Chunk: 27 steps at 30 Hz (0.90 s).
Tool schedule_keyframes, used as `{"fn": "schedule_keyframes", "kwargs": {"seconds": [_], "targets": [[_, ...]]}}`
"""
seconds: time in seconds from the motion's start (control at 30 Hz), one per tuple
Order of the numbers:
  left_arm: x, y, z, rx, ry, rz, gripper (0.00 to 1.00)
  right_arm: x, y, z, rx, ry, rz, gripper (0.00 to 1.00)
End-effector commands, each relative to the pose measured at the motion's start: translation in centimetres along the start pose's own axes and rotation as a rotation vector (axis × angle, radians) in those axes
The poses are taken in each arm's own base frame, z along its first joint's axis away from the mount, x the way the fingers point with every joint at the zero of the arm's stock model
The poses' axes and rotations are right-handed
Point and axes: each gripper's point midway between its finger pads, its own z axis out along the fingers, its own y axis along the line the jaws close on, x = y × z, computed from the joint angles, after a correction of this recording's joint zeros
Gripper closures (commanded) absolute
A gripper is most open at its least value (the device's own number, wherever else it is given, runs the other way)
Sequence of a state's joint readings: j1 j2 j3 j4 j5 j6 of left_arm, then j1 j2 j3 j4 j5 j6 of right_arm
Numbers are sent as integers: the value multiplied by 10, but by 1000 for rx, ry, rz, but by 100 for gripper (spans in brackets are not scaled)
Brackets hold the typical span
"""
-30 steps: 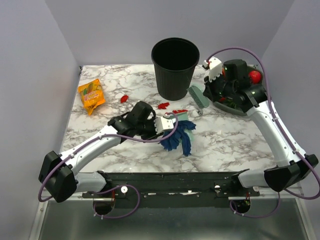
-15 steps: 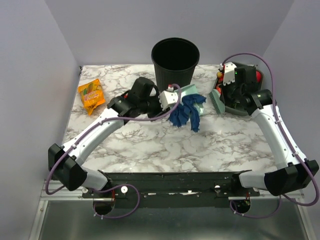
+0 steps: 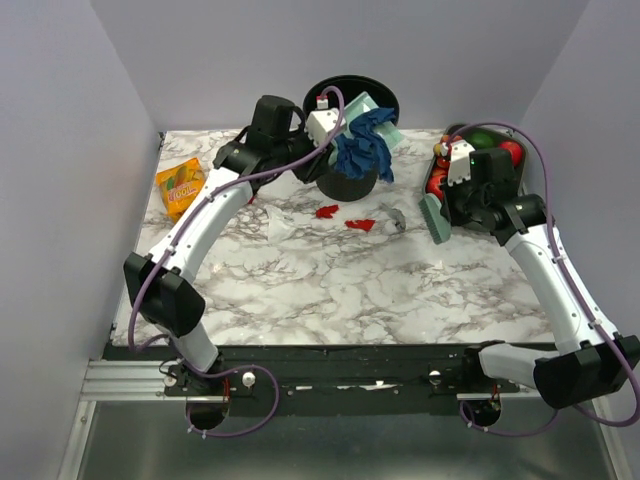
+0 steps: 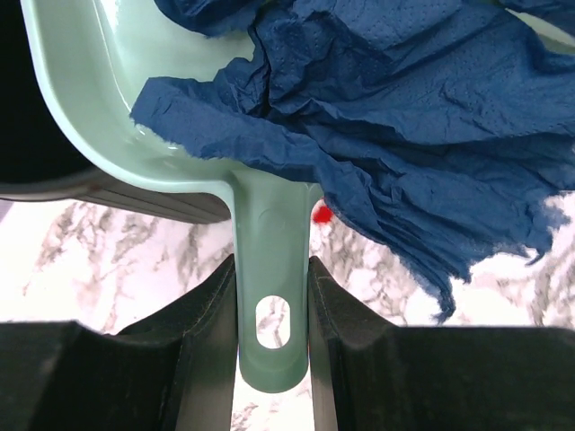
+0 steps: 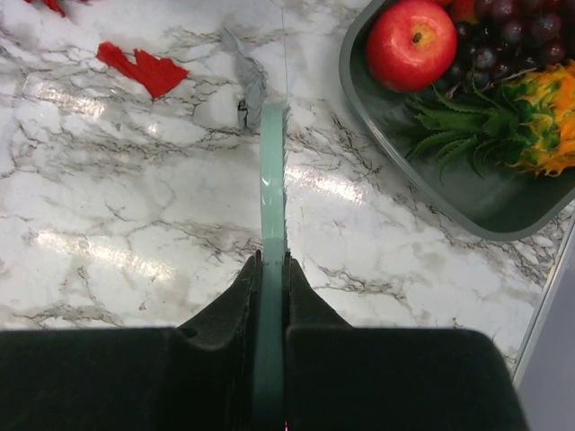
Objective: Sweep away the paper scraps from the table
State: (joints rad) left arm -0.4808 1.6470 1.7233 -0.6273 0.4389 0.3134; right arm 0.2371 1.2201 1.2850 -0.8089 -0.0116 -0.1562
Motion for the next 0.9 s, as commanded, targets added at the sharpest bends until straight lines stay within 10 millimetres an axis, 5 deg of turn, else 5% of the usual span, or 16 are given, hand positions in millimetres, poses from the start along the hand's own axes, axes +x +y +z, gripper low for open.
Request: {"fn": "schedule_keyframes", "kwargs": {"seconds": [0.0,0.13,0.2,0.23,0.3,0.57,0.87], "targets": [[-26,28,2,-46,-58,-28,100,2,0,-3,0,-17,15,99],[-53,61,-2,-123,-102,-17,100,6,-3,-3,8,-13,26,99],[-45,84,9,-170,-68,-56,100,9,-4,-3,9,-8,31,99],[-61,94,1,-202,-100,-43,100,12,-5,-3,10,-5,37,99],[-47,116,13,-250,-54,-48,100,15,-5,-5,9,-1,51,99],[-62,186,13,-516,-25,89,100,22,-12,-11,17,-7,98,99],[-80,225,-7,-744,58,414,100,32,-14,-10,10,-3,144,99]]}}
